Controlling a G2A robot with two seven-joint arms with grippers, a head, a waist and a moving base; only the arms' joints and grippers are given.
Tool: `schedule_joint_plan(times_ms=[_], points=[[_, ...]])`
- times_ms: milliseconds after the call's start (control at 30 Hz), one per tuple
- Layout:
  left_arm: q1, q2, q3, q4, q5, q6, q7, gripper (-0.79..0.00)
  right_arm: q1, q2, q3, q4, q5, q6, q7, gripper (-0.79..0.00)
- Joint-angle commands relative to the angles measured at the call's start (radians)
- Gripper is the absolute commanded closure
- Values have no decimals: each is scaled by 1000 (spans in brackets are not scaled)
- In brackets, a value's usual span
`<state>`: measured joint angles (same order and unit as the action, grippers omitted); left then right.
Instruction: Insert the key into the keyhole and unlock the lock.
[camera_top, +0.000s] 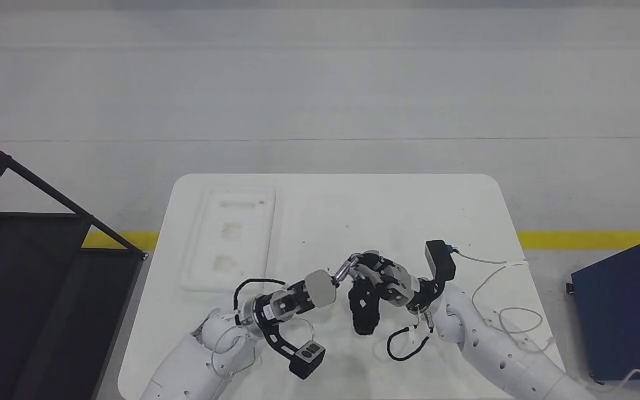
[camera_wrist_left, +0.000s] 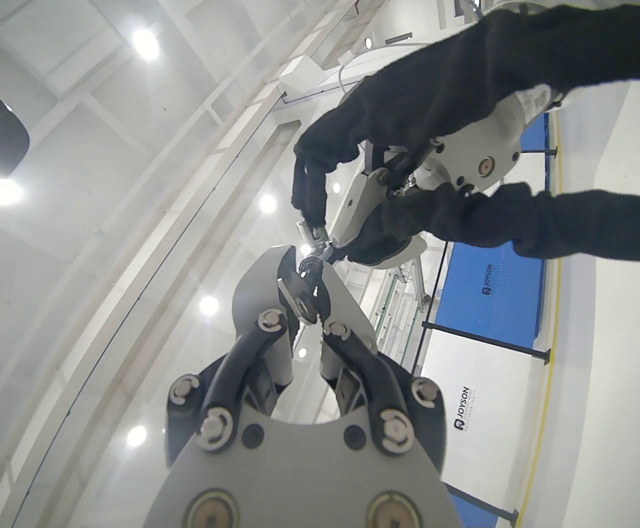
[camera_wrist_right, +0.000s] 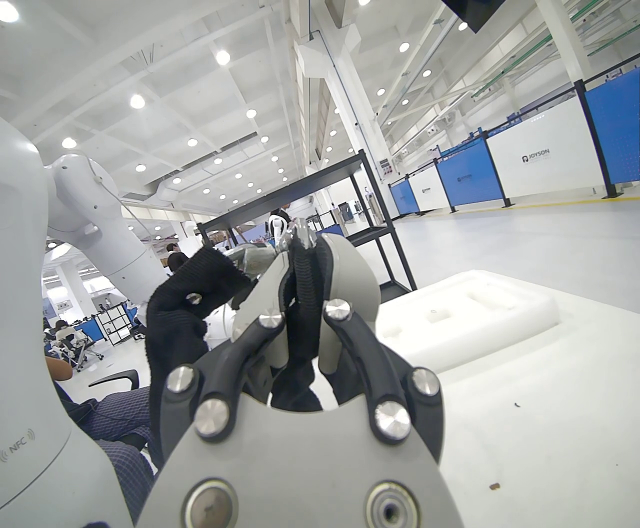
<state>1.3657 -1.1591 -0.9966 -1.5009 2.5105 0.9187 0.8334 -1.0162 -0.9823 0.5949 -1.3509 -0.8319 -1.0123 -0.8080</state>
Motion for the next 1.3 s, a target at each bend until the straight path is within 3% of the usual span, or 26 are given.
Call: schedule_joint_plan(times_ms=[0, 433, 567, 800, 1000, 1267], points=[[1, 2, -1, -5, -30, -8, 18, -785, 0, 0, 0, 0, 0, 0, 0, 0], [20, 8, -13, -7, -165, -101, 66, -785, -50, -6, 84, -48, 64, 42, 77, 0], [32, 11, -30, -19, -243, -157, 75, -785, -63, 0, 150, -58, -21, 158, 97, 0], [54, 13, -47, -36, -349, -276, 70, -785, -113, 17, 242, -110, -98, 113, 86, 0], [63, 15, -66, -49, -428, -418, 47, -785, -135, 26, 290, -183, -373, 45, -45, 0], [85, 21, -95, -74, -499, -554, 61, -785, -64, 14, 216, -191, -462, 82, -82, 0]])
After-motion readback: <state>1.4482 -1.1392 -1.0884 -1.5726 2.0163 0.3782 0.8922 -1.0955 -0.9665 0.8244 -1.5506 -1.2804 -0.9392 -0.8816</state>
